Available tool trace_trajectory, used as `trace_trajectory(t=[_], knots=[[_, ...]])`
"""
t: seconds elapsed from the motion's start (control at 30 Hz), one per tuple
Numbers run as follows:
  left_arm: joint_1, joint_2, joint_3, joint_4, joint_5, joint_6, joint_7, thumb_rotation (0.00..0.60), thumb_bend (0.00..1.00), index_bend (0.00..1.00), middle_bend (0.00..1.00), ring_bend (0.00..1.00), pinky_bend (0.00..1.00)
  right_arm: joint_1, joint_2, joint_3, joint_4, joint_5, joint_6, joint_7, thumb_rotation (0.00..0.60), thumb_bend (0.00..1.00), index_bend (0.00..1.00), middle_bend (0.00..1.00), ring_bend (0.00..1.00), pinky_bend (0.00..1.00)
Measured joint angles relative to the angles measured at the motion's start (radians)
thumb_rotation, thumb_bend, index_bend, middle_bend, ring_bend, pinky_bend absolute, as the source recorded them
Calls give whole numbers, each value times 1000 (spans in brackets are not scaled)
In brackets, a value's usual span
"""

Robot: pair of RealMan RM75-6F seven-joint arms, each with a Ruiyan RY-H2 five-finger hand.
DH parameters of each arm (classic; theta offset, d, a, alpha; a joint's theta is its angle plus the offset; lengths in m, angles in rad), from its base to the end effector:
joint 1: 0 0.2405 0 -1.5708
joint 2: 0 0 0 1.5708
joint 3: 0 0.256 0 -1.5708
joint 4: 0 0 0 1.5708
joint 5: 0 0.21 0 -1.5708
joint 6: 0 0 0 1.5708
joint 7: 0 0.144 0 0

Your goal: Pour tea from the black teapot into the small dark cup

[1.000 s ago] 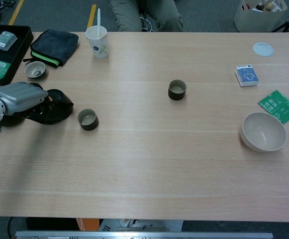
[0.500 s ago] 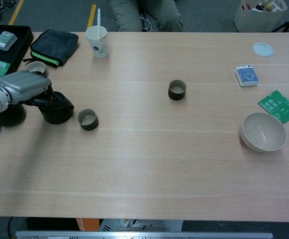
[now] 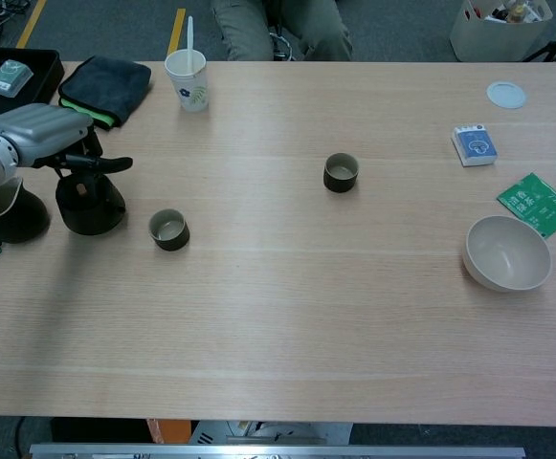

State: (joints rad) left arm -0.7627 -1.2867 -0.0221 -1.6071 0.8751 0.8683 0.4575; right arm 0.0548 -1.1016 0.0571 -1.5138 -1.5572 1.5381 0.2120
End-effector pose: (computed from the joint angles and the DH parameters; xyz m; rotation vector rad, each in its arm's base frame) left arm -0.2174 0.3338 0.0376 -1.8911 -0.9810 -0.5198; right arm -0.3249 -0.1740 0.1792 1.3478 -0.9269 1.0261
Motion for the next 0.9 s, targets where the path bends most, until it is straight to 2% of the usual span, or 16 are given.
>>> trace_trajectory(t=[0.23, 0.43, 0.53, 0.63, 0.73, 0.8, 0.9], knots=[[0, 4, -15, -1, -20, 18, -3, 102, 165, 891, 1000, 863, 108, 0, -2, 0, 3, 0, 0, 3, 600, 211, 263, 296, 206, 309], [13, -4, -38, -1, -21, 62, -28, 84, 165, 921, 1000, 890, 108, -1, -2, 1, 2, -1, 3, 3, 600, 211, 263, 296, 206, 309], [22, -10, -49, 1, -13, 83, -42, 130, 167, 922, 1000, 891, 108, -1, -2, 0, 2, -1, 4, 3, 600, 211, 263, 296, 206, 310], [29, -13, -55, 1, -2, 93, -48, 227, 208, 922, 1000, 891, 108, -2, -2, 0, 2, -2, 5, 4, 600, 211, 263, 296, 206, 309], [32, -13, -59, -1, 3, 101, -50, 296, 234, 920, 1000, 891, 107, -3, -2, 0, 2, -2, 8, 4, 600, 210, 263, 297, 206, 309], [34, -14, -61, -2, 5, 109, -49, 317, 252, 920, 1000, 891, 107, -4, -1, 0, 1, -3, 10, 5, 600, 211, 263, 297, 206, 309], [41, -19, -70, -5, 6, 132, -50, 316, 265, 921, 1000, 894, 107, -6, -1, -1, 1, -3, 12, 6, 600, 210, 263, 296, 206, 309]])
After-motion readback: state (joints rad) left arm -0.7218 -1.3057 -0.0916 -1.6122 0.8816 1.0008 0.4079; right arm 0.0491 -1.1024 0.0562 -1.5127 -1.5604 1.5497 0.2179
